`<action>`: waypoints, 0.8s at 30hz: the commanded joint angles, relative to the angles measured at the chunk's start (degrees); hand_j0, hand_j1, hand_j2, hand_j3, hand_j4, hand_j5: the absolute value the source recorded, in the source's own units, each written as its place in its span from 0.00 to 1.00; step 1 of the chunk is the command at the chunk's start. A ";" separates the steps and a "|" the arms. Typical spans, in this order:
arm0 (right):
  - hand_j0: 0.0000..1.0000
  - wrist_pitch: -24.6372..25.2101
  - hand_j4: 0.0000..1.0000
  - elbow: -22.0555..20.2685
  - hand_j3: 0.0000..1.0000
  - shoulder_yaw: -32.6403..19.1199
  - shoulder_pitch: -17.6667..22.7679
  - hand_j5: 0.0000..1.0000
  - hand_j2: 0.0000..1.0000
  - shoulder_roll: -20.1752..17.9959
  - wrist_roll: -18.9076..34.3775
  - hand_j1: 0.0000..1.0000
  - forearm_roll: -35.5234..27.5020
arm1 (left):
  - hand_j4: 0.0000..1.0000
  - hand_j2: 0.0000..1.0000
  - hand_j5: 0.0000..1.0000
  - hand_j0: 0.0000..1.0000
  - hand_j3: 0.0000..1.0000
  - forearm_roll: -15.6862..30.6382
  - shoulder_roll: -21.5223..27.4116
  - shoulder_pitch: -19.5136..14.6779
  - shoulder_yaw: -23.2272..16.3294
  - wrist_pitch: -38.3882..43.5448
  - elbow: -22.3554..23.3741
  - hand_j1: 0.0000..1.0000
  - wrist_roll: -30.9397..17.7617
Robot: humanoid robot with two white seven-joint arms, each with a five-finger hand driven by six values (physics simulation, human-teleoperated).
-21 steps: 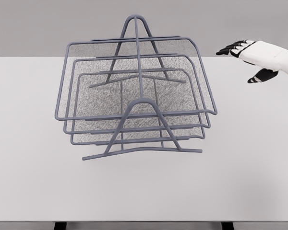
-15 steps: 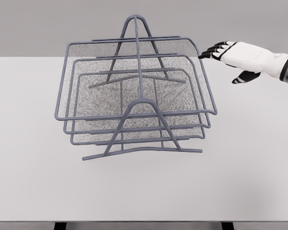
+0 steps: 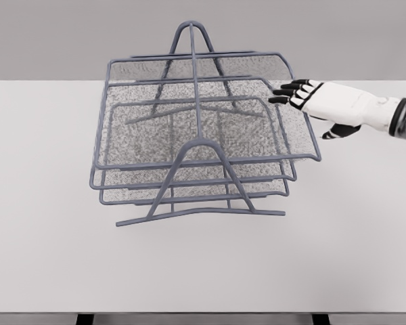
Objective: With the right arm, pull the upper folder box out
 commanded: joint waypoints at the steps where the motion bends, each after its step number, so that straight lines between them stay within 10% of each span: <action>1: 1.00 -2.55 1.00 0.20 1.00 0.52 0.09 1.00 1.00 -2.37 1.69 1.00 3.18 | 1.00 1.00 1.00 1.00 1.00 -0.01 0.00 0.00 -0.01 0.00 0.02 1.00 0.00; 24: 1.00 -2.55 1.00 10.40 1.00 -15.83 7.65 1.00 1.00 -11.78 1.69 1.00 1.16 | 1.00 1.00 1.00 1.00 1.00 -0.01 0.00 0.00 -0.01 0.00 0.02 1.00 0.00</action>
